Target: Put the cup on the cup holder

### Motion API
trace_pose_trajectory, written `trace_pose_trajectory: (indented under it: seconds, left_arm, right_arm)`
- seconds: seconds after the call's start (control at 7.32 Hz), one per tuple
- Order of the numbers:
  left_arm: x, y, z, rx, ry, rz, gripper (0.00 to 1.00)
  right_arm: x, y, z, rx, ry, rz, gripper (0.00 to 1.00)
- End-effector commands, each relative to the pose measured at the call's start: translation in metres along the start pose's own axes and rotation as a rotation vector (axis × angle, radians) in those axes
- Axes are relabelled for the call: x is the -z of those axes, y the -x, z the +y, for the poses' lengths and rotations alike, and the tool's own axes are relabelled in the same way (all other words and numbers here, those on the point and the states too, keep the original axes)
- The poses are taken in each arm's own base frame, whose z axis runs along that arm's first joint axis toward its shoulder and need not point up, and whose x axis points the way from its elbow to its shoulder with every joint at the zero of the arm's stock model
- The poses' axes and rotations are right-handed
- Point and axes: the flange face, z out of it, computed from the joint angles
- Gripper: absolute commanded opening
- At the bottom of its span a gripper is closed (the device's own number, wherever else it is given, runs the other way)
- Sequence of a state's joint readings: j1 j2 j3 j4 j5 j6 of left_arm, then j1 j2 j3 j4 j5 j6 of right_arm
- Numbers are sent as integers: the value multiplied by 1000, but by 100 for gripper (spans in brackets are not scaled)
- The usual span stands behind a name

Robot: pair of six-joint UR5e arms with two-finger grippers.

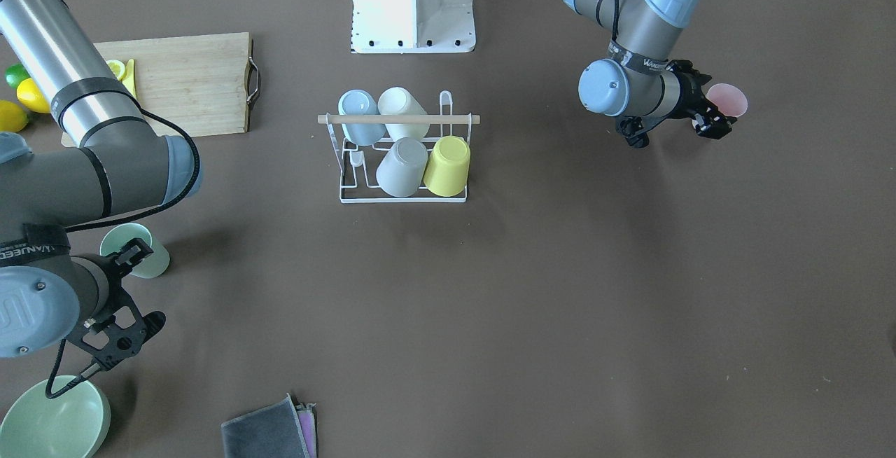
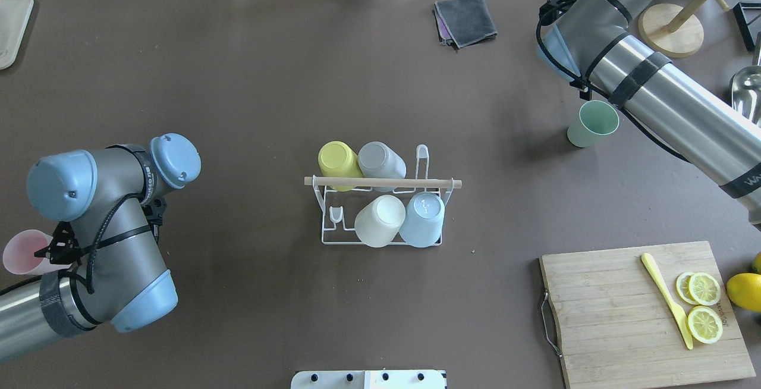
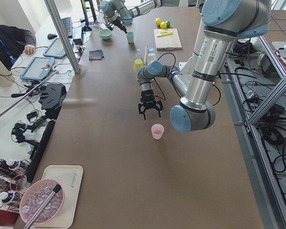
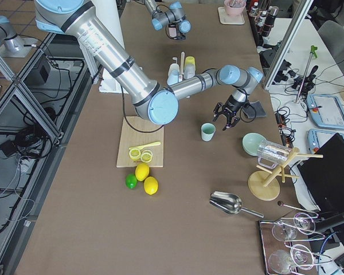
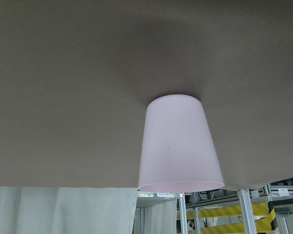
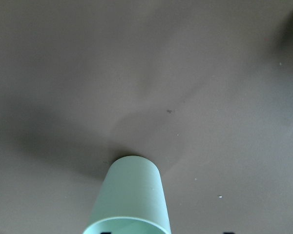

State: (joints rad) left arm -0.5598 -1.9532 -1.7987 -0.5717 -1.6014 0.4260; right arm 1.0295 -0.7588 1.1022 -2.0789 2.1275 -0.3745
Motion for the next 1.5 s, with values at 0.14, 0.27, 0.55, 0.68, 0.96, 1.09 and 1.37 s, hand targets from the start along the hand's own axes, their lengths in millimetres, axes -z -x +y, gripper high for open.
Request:
trace_pose_trajectory:
  seconds: [0.14,0.27,0.55,0.68,0.96,1.09,1.37]
  left_arm:
    - [-20,7,-28,6,-3,-9,98]
    - [-23,7,-28,6,-3,-10,98]
    - [-26,6,-28,42,1,-7,98]
    - [-28,5,-28,54,1,-3,98]
    - [-34,5,-27,100,6,2,98]
    - [-35,4,-28,104,5,2,98]
    - [-51,1,-34,107,-13,-9,98]
  right_arm:
    - [-4,-6,-29,-66,81,-63,100]
    - [-17,6,-33,-65,115,-66,99]
    - [-29,29,-39,-78,191,-70,98]
    - [-22,47,-50,-54,242,-1,98]
    - [-25,41,-51,32,306,92,98]
    - [-24,41,-51,73,325,128,98]
    - [-25,66,-67,103,336,132,98]
